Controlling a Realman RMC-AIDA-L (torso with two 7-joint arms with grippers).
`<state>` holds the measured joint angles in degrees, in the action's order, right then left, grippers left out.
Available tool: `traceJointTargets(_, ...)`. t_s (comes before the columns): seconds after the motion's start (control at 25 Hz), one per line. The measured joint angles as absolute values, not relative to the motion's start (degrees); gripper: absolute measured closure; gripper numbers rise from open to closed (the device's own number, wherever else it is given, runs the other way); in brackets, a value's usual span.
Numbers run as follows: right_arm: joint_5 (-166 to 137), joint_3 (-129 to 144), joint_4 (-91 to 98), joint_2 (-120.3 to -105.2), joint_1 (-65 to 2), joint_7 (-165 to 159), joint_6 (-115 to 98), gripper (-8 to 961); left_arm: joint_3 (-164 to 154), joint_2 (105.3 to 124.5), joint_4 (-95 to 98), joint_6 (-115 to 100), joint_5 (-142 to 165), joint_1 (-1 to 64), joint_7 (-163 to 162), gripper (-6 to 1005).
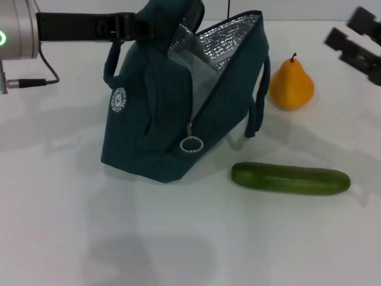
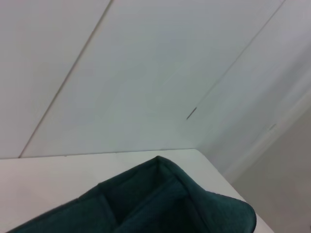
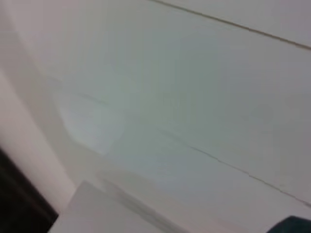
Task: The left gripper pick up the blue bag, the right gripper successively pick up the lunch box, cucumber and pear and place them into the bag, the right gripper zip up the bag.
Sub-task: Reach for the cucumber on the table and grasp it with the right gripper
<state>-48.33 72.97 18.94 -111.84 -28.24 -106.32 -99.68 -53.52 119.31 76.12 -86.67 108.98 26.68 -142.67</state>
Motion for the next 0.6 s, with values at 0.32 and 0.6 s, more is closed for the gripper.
traceJointTargets(0.32, -49.2, 73.0, 19.5, -107.24, -26.4, -91.6, -99.7, 147, -53.4, 119.27, 76.1, -86.7, 109.0, 26.6, -142.4, 945)
traceJointTargets(0.6, -52.8, 73.0, 20.4, -103.57, -26.6, -85.8, -94.9, 71, -52.1, 119.29, 75.6, -86.6, 109.0, 26.3, -141.8, 945)
